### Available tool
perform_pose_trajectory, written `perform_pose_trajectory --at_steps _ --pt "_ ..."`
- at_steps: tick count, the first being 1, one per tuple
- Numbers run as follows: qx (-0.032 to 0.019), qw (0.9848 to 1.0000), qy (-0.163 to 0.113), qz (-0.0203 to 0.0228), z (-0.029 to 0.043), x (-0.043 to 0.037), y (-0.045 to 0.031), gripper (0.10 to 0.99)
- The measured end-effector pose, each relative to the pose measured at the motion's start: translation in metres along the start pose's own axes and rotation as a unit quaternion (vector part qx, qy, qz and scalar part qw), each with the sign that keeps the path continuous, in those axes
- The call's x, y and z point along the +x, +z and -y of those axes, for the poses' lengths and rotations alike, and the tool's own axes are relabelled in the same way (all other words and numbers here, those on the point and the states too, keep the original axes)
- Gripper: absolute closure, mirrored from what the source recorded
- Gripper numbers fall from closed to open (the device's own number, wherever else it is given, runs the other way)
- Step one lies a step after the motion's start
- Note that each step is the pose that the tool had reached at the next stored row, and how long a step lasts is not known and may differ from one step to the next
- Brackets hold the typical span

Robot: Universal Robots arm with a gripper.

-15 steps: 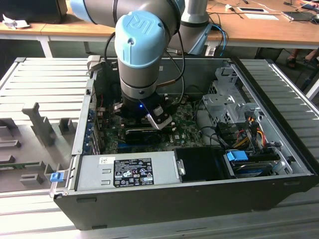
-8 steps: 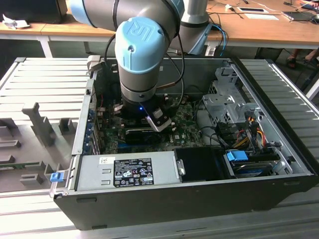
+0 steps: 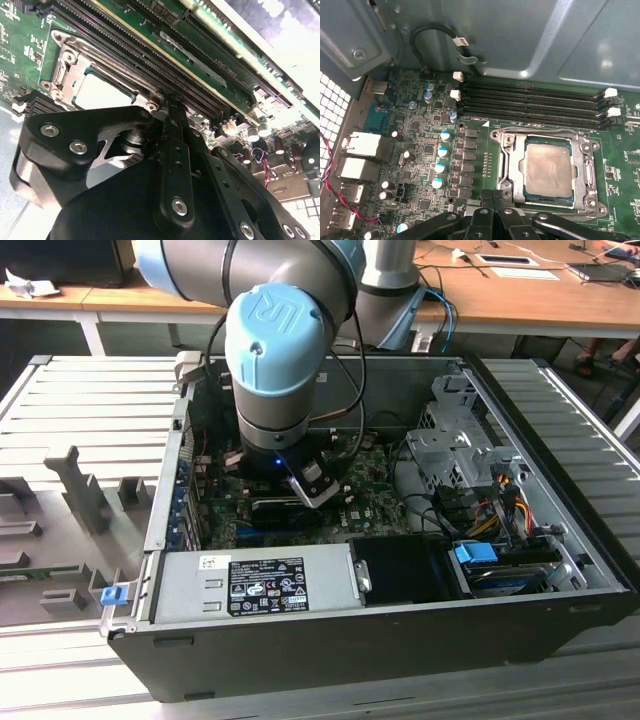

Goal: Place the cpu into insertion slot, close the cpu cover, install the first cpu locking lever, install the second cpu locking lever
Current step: 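Install the second cpu locking lever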

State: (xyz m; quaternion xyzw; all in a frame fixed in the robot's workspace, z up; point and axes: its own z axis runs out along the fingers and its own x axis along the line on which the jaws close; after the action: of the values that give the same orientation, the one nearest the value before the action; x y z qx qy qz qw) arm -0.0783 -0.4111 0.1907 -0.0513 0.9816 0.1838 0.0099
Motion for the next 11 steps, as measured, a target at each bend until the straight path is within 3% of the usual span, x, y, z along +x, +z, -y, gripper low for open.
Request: perform_pose_trajectory --at_steps 3,9,11 --pt "-0.0074 1.0000 0.000 0.0009 -0.0024 0.0001 -0.0062 0.980" --pt "-0.0078 1.0000 0.000 0.0009 -0.0099 -0.0007 -0.0257 0.980" --pt "-0.0079 1.0000 0.000 0.0010 -0.0102 -0.0007 -0.0262 0.980"
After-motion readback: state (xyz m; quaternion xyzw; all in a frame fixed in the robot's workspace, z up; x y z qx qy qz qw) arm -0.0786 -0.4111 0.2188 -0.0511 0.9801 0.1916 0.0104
